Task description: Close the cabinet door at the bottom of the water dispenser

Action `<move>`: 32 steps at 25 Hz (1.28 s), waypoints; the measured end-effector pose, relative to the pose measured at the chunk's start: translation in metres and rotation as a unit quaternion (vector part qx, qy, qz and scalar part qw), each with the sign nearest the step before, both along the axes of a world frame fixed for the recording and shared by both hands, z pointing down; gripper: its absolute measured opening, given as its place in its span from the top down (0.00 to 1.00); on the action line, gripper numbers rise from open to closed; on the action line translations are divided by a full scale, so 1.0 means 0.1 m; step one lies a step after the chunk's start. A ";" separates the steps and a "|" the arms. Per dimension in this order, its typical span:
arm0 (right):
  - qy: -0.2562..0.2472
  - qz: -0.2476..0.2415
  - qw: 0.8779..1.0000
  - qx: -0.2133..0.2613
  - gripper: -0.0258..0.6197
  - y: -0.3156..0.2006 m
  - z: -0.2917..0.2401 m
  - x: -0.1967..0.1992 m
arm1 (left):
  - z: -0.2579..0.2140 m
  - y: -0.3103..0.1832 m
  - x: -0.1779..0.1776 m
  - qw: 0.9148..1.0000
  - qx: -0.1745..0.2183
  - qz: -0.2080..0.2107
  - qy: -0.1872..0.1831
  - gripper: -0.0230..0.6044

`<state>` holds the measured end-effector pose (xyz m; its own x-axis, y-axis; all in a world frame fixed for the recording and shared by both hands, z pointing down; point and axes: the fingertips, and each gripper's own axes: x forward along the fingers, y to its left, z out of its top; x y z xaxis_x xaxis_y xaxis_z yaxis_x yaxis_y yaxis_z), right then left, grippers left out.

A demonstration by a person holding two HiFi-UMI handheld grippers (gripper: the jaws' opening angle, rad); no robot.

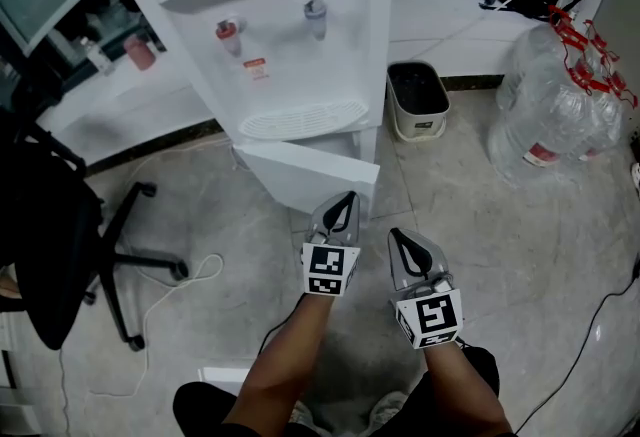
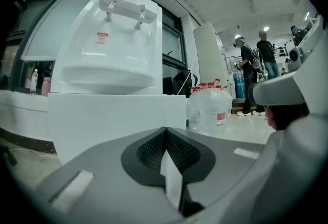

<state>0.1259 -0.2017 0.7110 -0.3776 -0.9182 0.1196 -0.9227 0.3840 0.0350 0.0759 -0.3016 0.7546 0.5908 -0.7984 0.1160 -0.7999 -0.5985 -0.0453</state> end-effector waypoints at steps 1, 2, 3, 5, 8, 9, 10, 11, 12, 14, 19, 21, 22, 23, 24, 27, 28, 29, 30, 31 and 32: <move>-0.002 0.004 1.000 -0.003 0.96 -0.02 0.01 0.03 | 0.00 -0.03 0.02 1.000 0.000 0.000 0.000 0.94; -0.003 0.009 1.000 -0.006 0.96 -0.04 0.02 0.07 | 0.00 -0.07 0.03 1.000 -0.001 0.000 0.000 0.94; -0.004 0.013 1.000 -0.008 0.96 -0.06 0.02 0.10 | 0.00 -0.11 0.03 1.000 -0.001 -0.003 0.002 0.94; -0.009 0.022 1.000 -0.012 0.96 -0.09 0.02 0.18 | 0.01 -0.20 0.03 1.000 -0.004 -0.009 0.003 0.94; -0.020 0.037 0.999 -0.018 0.96 -0.12 0.03 0.29 | 0.00 -0.31 0.07 1.000 0.001 -0.009 -0.002 0.94; -0.022 0.039 0.999 -0.018 0.96 -0.13 0.03 0.31 | -0.01 -0.34 0.09 1.000 0.003 -0.009 -0.004 0.94; -0.022 0.039 0.999 -0.016 0.96 -0.14 0.02 0.31 | -0.02 -0.38 0.10 1.000 0.005 -0.009 -0.005 0.94; -0.020 0.037 0.999 -0.014 0.96 -0.14 0.01 0.29 | -0.03 -0.41 0.11 1.000 0.006 -0.010 -0.005 0.94; -0.017 0.034 0.999 -0.012 0.96 -0.15 0.00 0.27 | -0.04 -0.44 0.12 1.000 0.007 -0.011 -0.005 0.94; -0.009 0.028 1.000 -0.011 0.96 -0.15 0.01 0.22 | -0.04 -0.48 0.13 1.000 0.005 -0.013 -0.003 0.94; 0.004 0.022 1.000 -0.016 0.96 -0.15 0.08 0.18 | -0.04 -0.59 0.13 1.000 -0.001 -0.017 -0.002 0.94; 0.011 0.019 1.000 -0.016 0.96 -0.14 0.09 0.17 | -0.05 -0.66 0.10 1.000 -0.005 -0.018 -0.003 0.94; 0.017 0.017 1.000 -0.016 0.96 -0.13 0.10 0.17 | -0.05 -0.70 0.08 1.000 -0.007 -0.021 -0.002 0.94; 0.021 0.015 1.000 -0.017 0.96 -0.12 0.11 0.16 | -0.07 -0.73 0.07 1.000 -0.007 -0.025 0.000 0.94; 0.023 0.014 1.000 -0.017 0.96 -0.11 0.11 0.17 | -0.08 -0.77 0.06 1.000 -0.008 -0.029 0.001 0.94; 0.024 0.017 0.999 -0.014 0.96 -0.10 0.08 0.18 | -0.11 -0.84 0.04 0.999 -0.007 -0.034 0.003 0.94; 0.025 0.017 0.999 -0.015 0.96 -0.09 0.09 0.19 | -0.11 -0.85 0.04 0.999 -0.007 -0.035 0.004 0.94; 0.026 0.017 0.999 -0.016 0.96 -0.09 0.09 0.18 | -0.11 -0.86 0.04 0.999 -0.008 -0.035 0.005 0.94; 0.026 0.016 0.999 -0.016 0.96 -0.08 0.10 0.18 | -0.11 -0.87 0.04 0.999 -0.010 -0.034 0.006 0.94; 0.025 0.014 0.999 -0.016 0.96 -0.08 0.09 0.17 | -0.12 -0.88 0.05 0.999 -0.012 -0.034 0.008 0.94; 0.024 0.011 1.000 -0.014 0.96 -0.08 0.08 0.15 | -0.12 -0.88 0.05 0.999 -0.014 -0.033 0.009 0.95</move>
